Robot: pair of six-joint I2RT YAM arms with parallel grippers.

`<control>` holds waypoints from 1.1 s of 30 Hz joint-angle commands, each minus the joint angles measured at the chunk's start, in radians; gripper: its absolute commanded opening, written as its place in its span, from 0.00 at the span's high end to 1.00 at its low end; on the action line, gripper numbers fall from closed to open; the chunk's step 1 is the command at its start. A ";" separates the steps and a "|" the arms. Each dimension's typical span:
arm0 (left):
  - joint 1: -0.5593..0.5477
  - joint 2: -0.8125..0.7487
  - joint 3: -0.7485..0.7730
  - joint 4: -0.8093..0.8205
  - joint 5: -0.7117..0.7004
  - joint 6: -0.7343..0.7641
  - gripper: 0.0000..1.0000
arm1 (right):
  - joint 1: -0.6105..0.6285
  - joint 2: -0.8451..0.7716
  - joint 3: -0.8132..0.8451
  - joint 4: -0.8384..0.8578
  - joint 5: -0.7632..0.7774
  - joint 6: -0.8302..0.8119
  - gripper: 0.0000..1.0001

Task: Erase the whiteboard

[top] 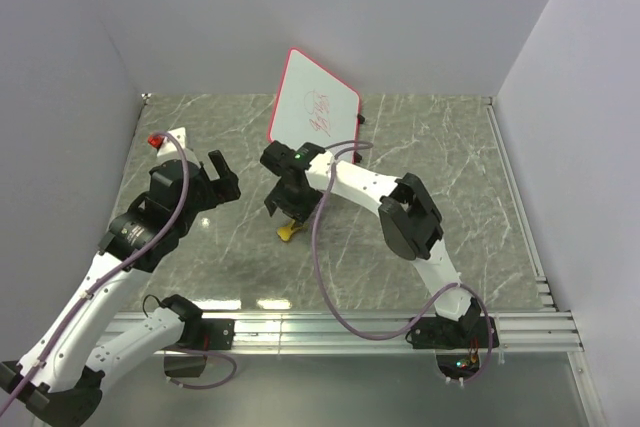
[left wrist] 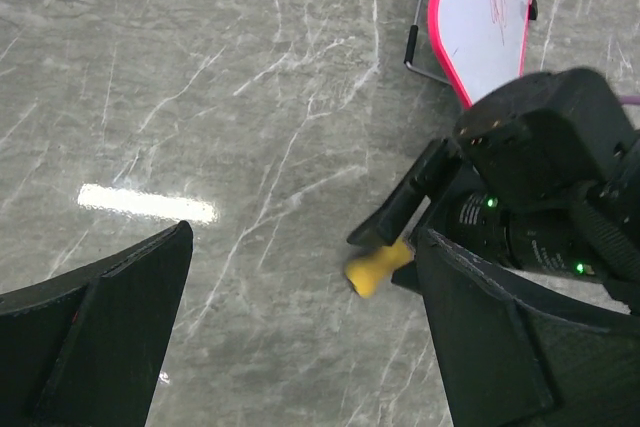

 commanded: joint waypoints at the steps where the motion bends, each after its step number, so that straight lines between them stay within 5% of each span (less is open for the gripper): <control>1: -0.005 -0.004 0.000 0.017 0.019 0.007 0.01 | 0.003 0.037 0.073 0.018 0.031 -0.005 0.30; 6: -0.005 0.004 0.004 -0.005 0.043 -0.001 0.01 | 0.003 0.061 0.133 -0.002 0.031 -0.011 0.30; 17: -0.005 -0.010 -0.007 -0.049 0.059 -0.004 0.01 | 0.018 -0.088 -0.129 0.010 0.104 0.062 0.31; 25: -0.005 -0.013 -0.007 -0.080 0.043 -0.024 0.01 | 0.024 -0.045 -0.101 0.053 0.110 0.069 0.34; 33: -0.005 -0.016 -0.007 -0.112 0.022 -0.024 0.01 | 0.029 -0.044 -0.160 0.087 0.104 0.072 0.46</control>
